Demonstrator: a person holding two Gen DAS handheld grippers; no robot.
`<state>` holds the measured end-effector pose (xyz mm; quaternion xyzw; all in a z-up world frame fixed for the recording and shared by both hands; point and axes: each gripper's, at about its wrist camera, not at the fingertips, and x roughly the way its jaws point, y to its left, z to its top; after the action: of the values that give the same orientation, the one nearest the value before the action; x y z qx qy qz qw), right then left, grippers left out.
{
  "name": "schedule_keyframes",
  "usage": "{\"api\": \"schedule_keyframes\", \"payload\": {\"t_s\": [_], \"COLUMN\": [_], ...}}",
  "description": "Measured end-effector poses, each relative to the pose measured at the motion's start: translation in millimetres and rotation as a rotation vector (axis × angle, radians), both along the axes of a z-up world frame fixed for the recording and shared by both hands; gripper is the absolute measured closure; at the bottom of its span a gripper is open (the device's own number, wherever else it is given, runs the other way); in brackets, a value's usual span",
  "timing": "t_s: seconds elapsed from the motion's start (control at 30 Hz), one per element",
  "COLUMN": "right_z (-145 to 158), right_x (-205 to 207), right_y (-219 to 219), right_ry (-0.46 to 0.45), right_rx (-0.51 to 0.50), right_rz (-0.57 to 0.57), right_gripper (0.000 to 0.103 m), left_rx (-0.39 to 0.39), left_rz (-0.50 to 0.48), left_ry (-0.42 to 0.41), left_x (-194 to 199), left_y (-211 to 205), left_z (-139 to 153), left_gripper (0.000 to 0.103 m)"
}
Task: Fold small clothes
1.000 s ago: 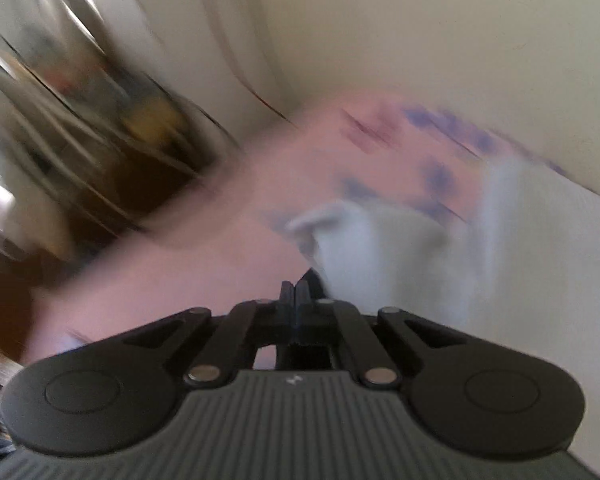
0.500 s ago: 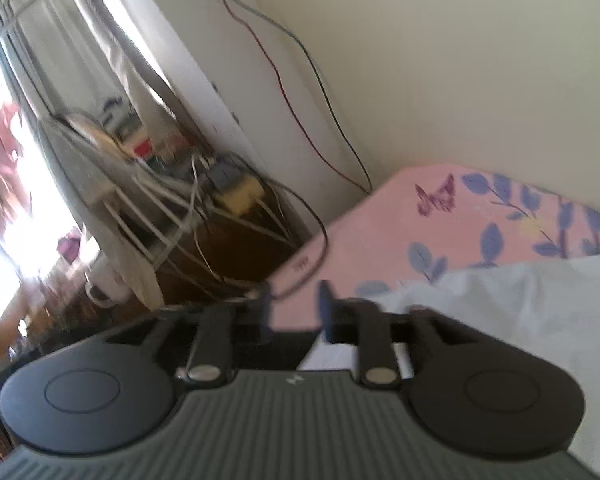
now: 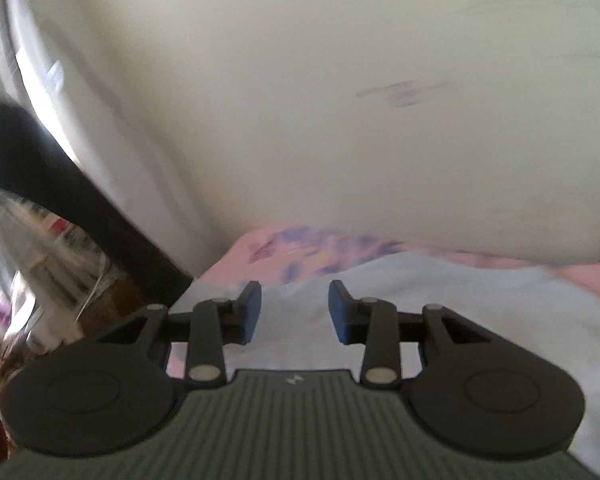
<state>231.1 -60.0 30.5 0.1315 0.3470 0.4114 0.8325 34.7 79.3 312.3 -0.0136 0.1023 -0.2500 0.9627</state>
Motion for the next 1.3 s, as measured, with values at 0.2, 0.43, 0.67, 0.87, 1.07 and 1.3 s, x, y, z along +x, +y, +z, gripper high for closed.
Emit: {"api": "schedule_keyframes", "payload": {"t_s": [0.2,0.43,0.67,0.87,1.07,1.3], "right_z": [-15.7,-59.8,-88.7,-81.3,-96.9,-67.1], "right_x": [-1.4,0.2,10.2,16.0,29.4,23.6], "right_y": [-97.7,-153.9,-160.3,-172.1,-133.2,-122.4], "right_ry": [0.025,0.109,0.211,0.223,0.207,0.014], "right_rx": [-0.018,-0.076,0.006,0.027,-0.15,-0.081], "right_rz": [-0.162,-0.219,-0.259,-0.31,-0.258,-0.293], "right_gripper": [0.062,0.058,0.047,0.025,0.092,0.087], "left_rx": [0.074,0.246,0.234,0.204,0.107,0.126], "left_rz": [-0.212,0.132,0.358,0.308,0.347,0.476], "left_ry": [0.074,0.323,0.697,0.721,0.612,0.658], "left_x": [40.9,109.5,172.7,176.0,169.6,182.6], "left_y": [-80.9,-34.4,28.0,22.0,49.8,69.8], "left_z": [-23.8,-126.6,-266.5,-315.0,-288.0,-310.4], "left_gripper": [0.051,0.049,0.044,0.071,0.096,0.072]}}
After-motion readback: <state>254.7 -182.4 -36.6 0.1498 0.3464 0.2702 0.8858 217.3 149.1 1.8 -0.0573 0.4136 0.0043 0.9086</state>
